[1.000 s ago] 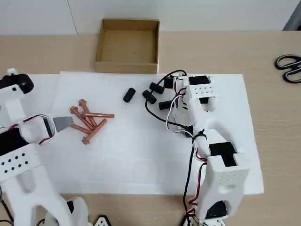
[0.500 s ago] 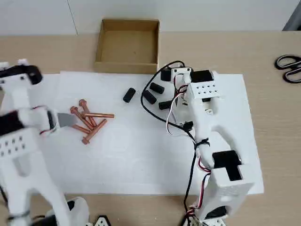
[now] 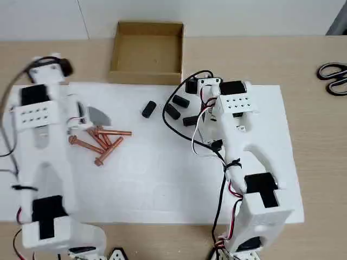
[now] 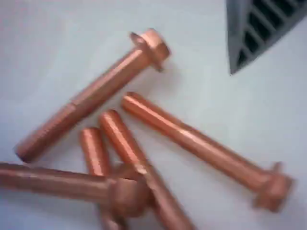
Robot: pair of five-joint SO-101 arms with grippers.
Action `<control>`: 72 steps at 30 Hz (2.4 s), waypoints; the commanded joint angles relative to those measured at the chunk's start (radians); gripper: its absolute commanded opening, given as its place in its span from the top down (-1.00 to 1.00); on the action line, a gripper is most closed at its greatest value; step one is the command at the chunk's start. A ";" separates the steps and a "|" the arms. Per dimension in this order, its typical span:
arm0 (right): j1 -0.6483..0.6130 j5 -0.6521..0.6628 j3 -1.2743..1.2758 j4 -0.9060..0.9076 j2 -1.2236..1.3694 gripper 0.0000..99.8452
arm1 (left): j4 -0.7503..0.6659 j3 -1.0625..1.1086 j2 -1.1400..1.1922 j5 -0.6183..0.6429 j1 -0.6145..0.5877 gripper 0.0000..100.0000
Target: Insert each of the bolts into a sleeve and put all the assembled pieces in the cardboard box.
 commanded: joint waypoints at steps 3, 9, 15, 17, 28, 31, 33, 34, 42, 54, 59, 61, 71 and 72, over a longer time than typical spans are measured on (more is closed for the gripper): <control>0.005 0.009 -0.029 0.007 -0.064 0.99 | -0.025 -0.048 0.037 0.164 0.095 0.25; 0.005 0.009 -0.029 0.007 -0.064 0.99 | -0.021 -0.128 0.235 0.482 0.106 0.25; 0.005 0.008 -0.028 0.008 -0.064 0.99 | 0.158 -0.375 0.356 0.595 0.086 0.25; 0.005 0.008 -0.028 0.008 -0.064 0.99 | 0.153 -0.371 0.347 0.594 0.091 0.25; 0.002 0.008 -0.028 0.007 -0.064 0.99 | 0.147 -0.312 0.437 0.786 0.104 0.25; 0.001 0.008 -0.028 0.007 -0.064 0.99 | 0.147 -0.318 0.499 0.825 0.109 0.25; 0.004 0.008 -0.028 0.007 -0.064 0.99 | 0.147 -0.318 0.528 0.832 0.109 0.25; 0.004 0.008 -0.028 0.007 -0.064 0.99 | 0.147 -0.318 0.540 0.832 0.109 0.25; 0.001 0.008 -0.028 0.007 -0.064 0.99 | 0.143 -0.328 0.554 0.827 0.109 0.41; -0.001 0.003 -0.028 0.007 -0.062 0.99 | 0.141 -0.371 0.560 0.770 0.153 0.78; -0.001 0.003 -0.028 0.007 -0.062 0.99 | 0.140 -0.374 0.562 0.769 0.169 0.88; -0.001 0.003 -0.028 0.007 -0.062 0.99 | 0.140 -0.374 0.562 0.769 0.169 0.88; -0.001 0.003 -0.028 0.007 -0.062 0.99 | 0.146 -0.381 0.552 0.695 0.170 0.89; -0.001 0.003 -0.028 0.007 -0.062 0.99 | 0.153 -0.387 0.552 0.680 0.170 0.89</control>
